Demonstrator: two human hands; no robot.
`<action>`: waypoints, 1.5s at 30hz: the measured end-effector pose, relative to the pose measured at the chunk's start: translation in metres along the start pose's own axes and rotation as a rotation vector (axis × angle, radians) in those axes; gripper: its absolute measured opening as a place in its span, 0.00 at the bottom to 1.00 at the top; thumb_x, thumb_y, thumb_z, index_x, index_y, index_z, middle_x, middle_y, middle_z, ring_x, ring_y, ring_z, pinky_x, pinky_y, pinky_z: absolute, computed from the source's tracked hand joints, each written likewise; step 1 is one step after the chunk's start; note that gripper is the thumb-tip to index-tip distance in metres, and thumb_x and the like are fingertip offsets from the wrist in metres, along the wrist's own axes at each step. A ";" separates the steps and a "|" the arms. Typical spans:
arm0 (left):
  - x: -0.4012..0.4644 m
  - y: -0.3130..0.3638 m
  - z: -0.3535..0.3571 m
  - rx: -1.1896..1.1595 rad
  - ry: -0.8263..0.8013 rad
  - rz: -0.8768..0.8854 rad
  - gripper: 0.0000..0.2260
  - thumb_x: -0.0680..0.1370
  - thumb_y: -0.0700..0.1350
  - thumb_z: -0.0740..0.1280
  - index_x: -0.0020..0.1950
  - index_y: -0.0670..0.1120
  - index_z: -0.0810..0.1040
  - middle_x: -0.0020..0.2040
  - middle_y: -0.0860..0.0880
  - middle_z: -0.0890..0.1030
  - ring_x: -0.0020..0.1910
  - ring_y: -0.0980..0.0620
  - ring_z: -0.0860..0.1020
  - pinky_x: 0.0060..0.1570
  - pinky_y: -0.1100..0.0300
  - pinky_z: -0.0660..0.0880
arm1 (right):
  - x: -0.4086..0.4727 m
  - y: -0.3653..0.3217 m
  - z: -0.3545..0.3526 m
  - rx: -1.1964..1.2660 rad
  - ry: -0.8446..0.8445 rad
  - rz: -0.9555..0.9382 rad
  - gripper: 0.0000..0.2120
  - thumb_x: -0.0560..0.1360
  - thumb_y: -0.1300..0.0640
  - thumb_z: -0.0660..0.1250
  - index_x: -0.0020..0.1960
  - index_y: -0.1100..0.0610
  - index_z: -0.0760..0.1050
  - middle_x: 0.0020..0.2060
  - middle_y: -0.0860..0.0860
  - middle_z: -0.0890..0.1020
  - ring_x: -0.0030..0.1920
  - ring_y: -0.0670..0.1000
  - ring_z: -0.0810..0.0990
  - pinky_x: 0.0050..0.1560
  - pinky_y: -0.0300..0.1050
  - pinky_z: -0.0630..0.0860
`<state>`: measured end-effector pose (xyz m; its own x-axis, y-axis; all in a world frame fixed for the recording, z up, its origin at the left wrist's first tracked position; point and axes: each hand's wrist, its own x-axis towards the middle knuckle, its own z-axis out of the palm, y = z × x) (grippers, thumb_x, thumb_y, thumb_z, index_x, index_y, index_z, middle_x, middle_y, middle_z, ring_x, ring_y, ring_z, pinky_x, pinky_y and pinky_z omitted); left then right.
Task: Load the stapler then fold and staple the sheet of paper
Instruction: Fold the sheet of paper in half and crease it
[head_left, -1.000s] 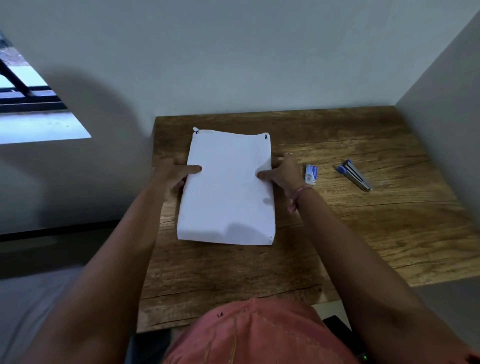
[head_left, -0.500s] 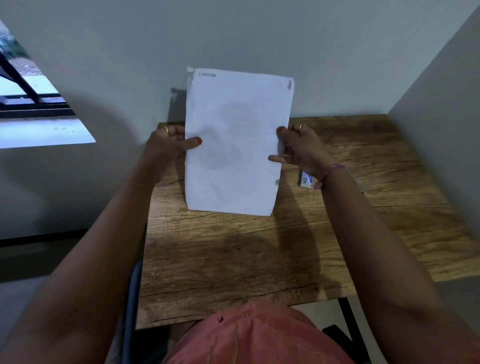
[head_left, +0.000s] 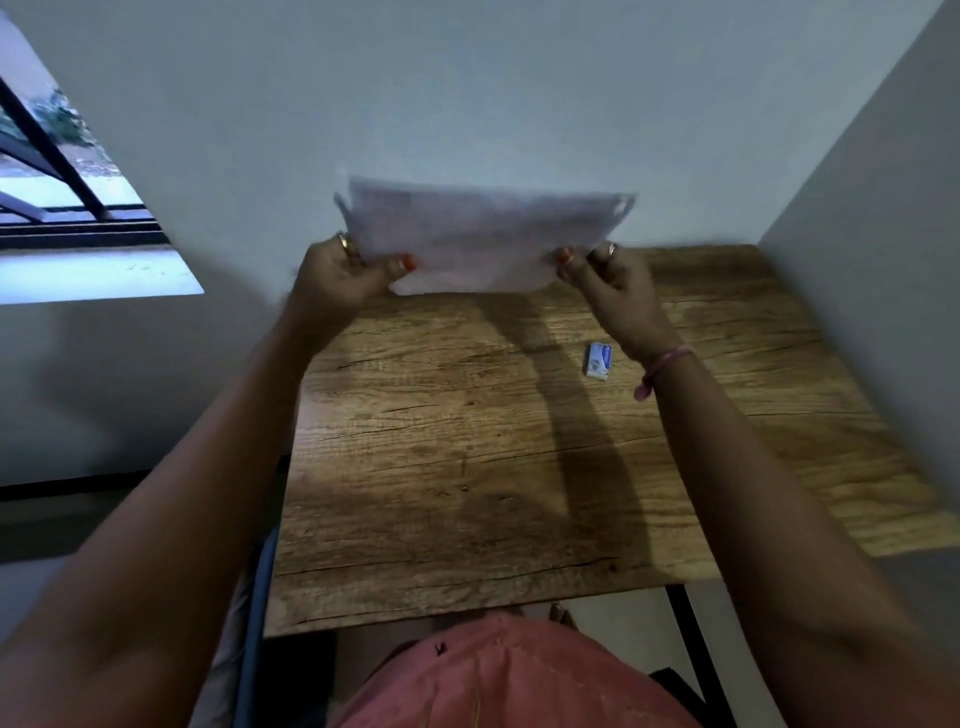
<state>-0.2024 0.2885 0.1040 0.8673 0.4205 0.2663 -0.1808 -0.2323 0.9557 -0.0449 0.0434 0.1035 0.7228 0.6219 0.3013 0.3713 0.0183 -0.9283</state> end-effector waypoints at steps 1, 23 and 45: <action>-0.010 -0.006 0.001 0.078 -0.024 0.016 0.08 0.74 0.43 0.72 0.51 0.54 0.82 0.47 0.56 0.86 0.50 0.56 0.83 0.48 0.64 0.79 | -0.012 0.007 -0.001 -0.069 -0.022 0.006 0.07 0.78 0.60 0.64 0.53 0.55 0.79 0.47 0.50 0.83 0.50 0.45 0.80 0.56 0.46 0.76; -0.078 -0.091 0.028 0.482 -0.025 -0.567 0.15 0.75 0.54 0.69 0.51 0.43 0.79 0.49 0.47 0.82 0.49 0.45 0.79 0.45 0.52 0.76 | -0.082 0.083 0.017 -0.408 -0.146 0.456 0.17 0.77 0.47 0.64 0.46 0.62 0.77 0.42 0.59 0.83 0.44 0.56 0.80 0.45 0.51 0.75; -0.049 -0.103 0.032 0.781 -0.033 -0.646 0.20 0.76 0.54 0.68 0.59 0.40 0.77 0.56 0.42 0.81 0.47 0.49 0.74 0.49 0.54 0.71 | -0.059 0.094 0.047 -0.647 0.063 0.706 0.11 0.75 0.52 0.63 0.43 0.59 0.77 0.35 0.52 0.77 0.40 0.53 0.77 0.37 0.43 0.68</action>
<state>-0.2113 0.2636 -0.0110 0.7062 0.6471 -0.2873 0.6710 -0.4822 0.5632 -0.0805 0.0451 -0.0116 0.9260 0.2805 -0.2527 0.0746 -0.7920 -0.6059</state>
